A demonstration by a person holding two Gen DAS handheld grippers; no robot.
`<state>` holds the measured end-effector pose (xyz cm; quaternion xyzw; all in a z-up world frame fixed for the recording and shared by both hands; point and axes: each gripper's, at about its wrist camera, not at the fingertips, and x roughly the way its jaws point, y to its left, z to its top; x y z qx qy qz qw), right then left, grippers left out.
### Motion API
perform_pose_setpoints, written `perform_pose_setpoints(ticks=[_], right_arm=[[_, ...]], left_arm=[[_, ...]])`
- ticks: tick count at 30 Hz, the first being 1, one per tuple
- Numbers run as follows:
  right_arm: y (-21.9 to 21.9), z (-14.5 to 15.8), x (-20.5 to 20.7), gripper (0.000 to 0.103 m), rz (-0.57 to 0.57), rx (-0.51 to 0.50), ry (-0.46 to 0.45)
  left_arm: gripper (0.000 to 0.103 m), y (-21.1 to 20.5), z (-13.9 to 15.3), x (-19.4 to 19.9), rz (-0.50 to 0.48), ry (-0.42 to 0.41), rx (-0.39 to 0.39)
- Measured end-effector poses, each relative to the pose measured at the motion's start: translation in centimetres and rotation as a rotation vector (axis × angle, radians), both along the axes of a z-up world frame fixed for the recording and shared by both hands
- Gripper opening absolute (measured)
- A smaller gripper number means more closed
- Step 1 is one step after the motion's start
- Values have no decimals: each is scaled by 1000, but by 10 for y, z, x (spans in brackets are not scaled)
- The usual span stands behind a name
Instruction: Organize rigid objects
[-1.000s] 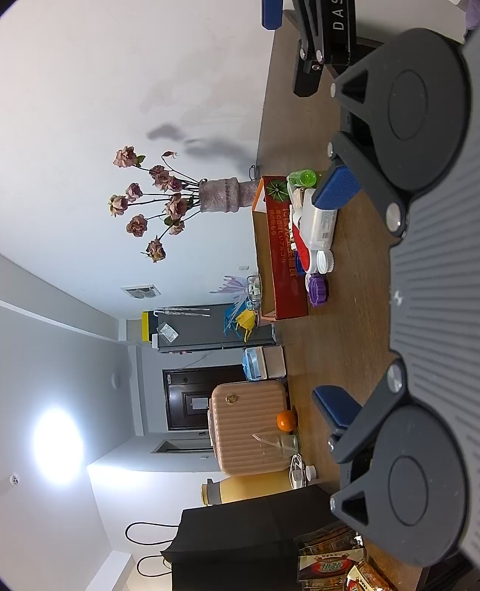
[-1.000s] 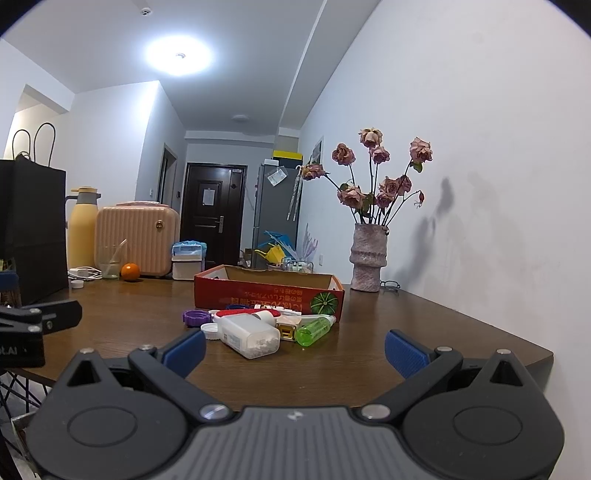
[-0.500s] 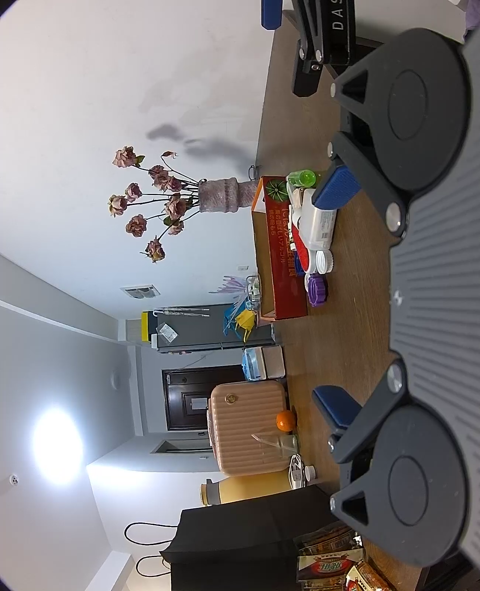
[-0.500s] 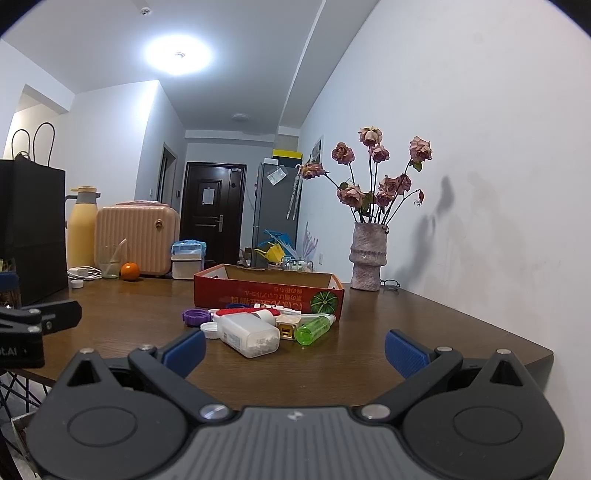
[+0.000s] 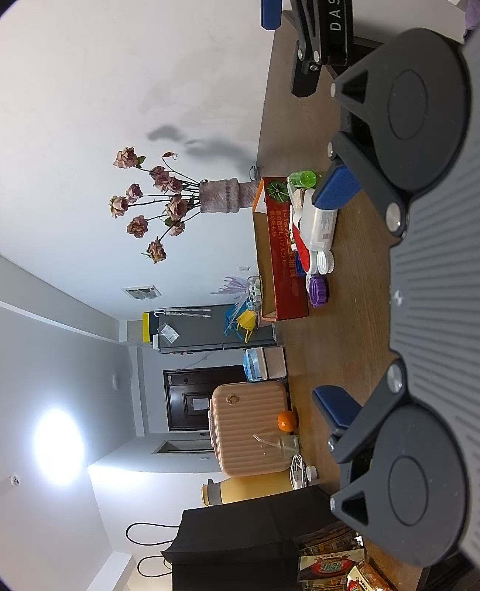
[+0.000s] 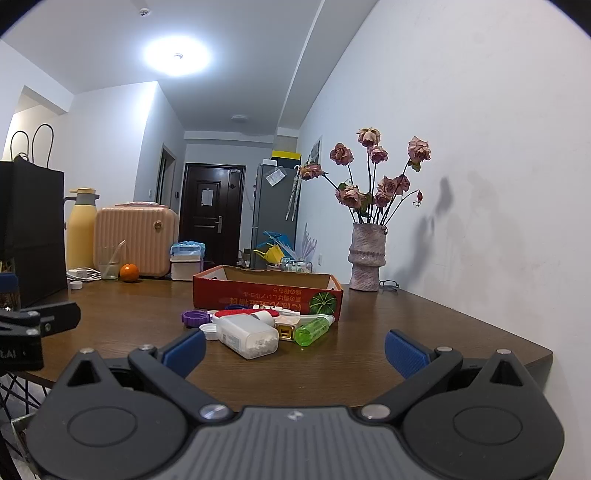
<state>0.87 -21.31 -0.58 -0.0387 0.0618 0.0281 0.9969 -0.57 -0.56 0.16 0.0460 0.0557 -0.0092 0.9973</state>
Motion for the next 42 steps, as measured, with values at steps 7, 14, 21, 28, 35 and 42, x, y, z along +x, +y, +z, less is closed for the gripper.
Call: perform_pose_setpoints(ticks=[7,14,21,28,35,42], right_arm=[[0,0,0,103,0,0,0],[-5,1,2,103,-27,-2,-18],[-11,1,3,103,-43,28,-16],[-8,0,3,103,-35,21,-20],[-11,0,4,103,0,39,-21],[-25,-7,38,102,13,90,40]], left_arm=[[103,0,-1,0,-1,3,0],[103,6,0,7,7,-9,-9],[103,6,0,6,15,-5,-16],[103,6,1,7,15,-5,-14],[103,7,1,10,-5,-6,-12],[103,3,-13,39,-59,-14,-7]])
